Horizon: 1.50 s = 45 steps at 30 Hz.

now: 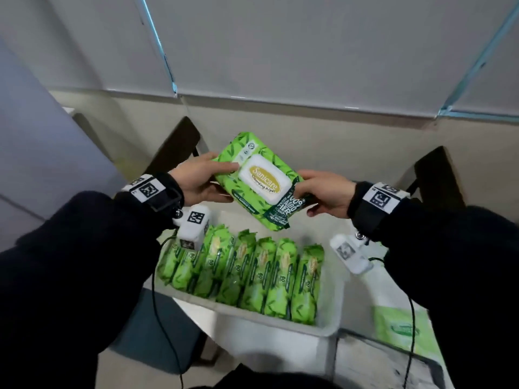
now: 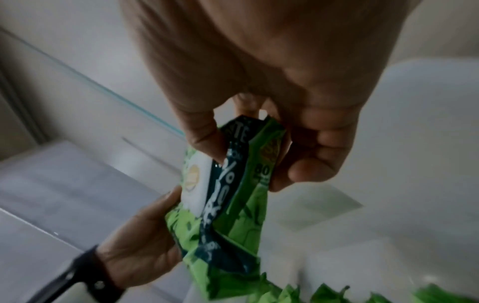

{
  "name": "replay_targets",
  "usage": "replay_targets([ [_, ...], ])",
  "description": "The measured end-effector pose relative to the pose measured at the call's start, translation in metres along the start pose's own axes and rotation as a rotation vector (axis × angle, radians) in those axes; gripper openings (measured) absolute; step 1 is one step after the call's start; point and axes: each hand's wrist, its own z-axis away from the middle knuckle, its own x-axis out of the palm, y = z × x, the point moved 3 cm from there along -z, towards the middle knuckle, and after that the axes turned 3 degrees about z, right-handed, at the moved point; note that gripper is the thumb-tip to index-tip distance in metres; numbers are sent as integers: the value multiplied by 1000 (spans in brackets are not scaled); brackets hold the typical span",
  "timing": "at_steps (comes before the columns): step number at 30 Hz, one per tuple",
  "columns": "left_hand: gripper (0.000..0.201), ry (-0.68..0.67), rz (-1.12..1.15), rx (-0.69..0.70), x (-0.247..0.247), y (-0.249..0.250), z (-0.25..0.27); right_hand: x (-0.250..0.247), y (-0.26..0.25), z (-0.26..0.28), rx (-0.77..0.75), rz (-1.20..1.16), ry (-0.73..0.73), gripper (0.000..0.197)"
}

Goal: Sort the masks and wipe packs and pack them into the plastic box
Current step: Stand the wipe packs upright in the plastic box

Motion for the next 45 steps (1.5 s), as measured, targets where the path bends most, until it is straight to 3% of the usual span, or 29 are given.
replay_targets([
  [3, 32, 100, -237, -7, -50, -14, -17, 28, -1, -47, 53, 31, 126, 39],
  [7, 40, 247, -608, -8, -95, -47, -58, 71, 30, -93, 142, -272, 286, 20],
  [9, 41, 278, -808, -13, -102, -59, -76, 91, 44, -108, 138, -405, 352, 25],
  [12, 41, 284, -1020, -35, -102, -74, -92, 106, 54, -124, 110, -421, 411, 39],
  [16, 36, 220, -1228, -59, -96, -95, -112, 110, 60, -134, 197, -233, 364, 36],
  [20, 40, 206, -1392, -42, -88, -98, -117, 126, 66, -127, 336, -9, 124, 31],
  [23, 41, 211, -1506, 197, -82, -93, -119, 125, 65, -133, 313, 136, 134, 34],
  [25, 40, 114, -1619, 333, -76, -97, -123, 124, 61, -136, 304, 175, 133, 37],
  [31, 31, -185, -1646, 50, -83, -124, -146, 134, 57, -159, 260, 334, 66, 35],
  [36, 55, -106, -1546, -26, -89, -135, -157, 137, 62, -172, 322, 517, -47, 40],
  [41, 51, -99, -1582, 4, -88, -138, -162, 130, 110, -211, 338, 604, -135, 58],
  [43, 48, -114, -1620, 42, -86, -135, -162, 133, 79, -183, 355, 552, -114, 65],
  [45, 47, -109, -1659, 101, -83, -135, -161, 129, 60, -162, 343, 493, -102, 54],
])
